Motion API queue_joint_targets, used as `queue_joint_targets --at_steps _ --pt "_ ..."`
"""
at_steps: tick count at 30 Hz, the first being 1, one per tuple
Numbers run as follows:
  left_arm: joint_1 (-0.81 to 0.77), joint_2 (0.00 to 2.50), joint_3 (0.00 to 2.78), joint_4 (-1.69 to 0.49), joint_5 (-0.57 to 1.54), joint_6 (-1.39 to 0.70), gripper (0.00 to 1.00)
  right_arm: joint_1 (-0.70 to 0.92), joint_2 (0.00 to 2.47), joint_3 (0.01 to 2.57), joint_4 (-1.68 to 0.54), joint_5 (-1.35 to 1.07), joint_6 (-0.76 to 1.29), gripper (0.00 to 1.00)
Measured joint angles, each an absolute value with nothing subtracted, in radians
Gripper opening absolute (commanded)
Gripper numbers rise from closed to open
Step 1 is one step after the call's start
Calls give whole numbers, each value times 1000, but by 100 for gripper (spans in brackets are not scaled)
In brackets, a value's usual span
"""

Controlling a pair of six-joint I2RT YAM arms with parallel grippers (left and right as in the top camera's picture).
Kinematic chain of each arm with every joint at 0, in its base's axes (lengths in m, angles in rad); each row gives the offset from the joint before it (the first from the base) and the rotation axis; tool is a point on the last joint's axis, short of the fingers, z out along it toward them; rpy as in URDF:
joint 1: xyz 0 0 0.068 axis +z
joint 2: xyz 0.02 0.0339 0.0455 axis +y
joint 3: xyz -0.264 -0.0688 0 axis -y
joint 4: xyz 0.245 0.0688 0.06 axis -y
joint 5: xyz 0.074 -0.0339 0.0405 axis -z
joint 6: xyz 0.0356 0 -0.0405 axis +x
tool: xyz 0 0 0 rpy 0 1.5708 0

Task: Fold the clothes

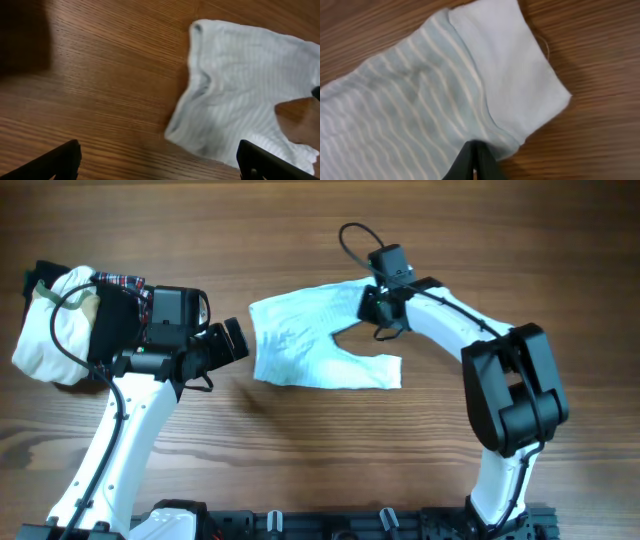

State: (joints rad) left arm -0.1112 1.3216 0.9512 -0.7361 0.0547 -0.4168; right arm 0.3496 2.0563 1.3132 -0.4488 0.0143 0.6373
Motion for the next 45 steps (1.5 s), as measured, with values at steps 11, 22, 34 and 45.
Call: queue_joint_targets --at_steps 11,22,34,45 --pt "-112 1322 951 -709 99 -356 100 321 2014 1310 -626 88 604 70" --pt "-263 1332 951 -664 166 -92 93 314 1553 1274 -938 83 510 78" --pt "-363 1723 951 -479 166 42 63 314 1555 971 -961 -96 483 77" --pt "-397 1795 955 -384 163 70 4 314 1557 868 -890 -163 480 77"
